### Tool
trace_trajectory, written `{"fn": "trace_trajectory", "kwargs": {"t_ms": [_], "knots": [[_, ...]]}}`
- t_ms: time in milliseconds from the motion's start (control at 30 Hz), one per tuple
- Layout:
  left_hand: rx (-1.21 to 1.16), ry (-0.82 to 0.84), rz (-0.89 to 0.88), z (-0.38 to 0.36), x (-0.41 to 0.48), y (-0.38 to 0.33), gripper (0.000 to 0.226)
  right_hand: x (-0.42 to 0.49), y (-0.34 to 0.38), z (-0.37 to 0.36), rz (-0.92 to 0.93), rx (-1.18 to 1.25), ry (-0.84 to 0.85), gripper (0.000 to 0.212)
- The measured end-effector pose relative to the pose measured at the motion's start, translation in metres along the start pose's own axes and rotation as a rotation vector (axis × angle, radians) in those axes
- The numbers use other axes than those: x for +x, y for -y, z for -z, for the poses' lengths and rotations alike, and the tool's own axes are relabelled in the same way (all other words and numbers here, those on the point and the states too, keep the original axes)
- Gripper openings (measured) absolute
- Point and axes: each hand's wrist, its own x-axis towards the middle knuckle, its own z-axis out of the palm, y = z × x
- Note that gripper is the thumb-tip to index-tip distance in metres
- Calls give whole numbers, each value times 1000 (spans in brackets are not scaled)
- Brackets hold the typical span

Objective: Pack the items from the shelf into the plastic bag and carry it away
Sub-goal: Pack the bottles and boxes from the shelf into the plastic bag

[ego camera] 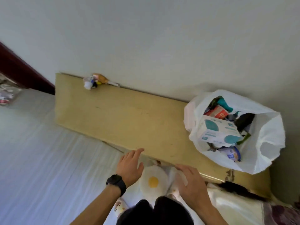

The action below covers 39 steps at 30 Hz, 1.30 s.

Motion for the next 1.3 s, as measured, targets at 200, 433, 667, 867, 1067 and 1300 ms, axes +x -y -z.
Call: {"fn": "trace_trajectory", "kwargs": {"t_ms": [200,433,667,867,1067,1300], "knots": [[-60,90,296,-15,-45,126,55,-15,25,-85,-44,-86,332,32],[-106,240,363,-98,-55,247,52,-13,27,-222,-132,-225,517,31],[-60,373,359,-223,-32,331,46,13,-29,-355,-55,-421,583,33],[-22,403,355,-377,33,395,42,51,-142,-495,84,-574,723,36],[-59,349,355,-524,102,431,49,117,-252,-604,165,-814,778,39],[-53,379,392,-665,137,472,80,185,-306,-683,-33,-1116,1025,58]]}}
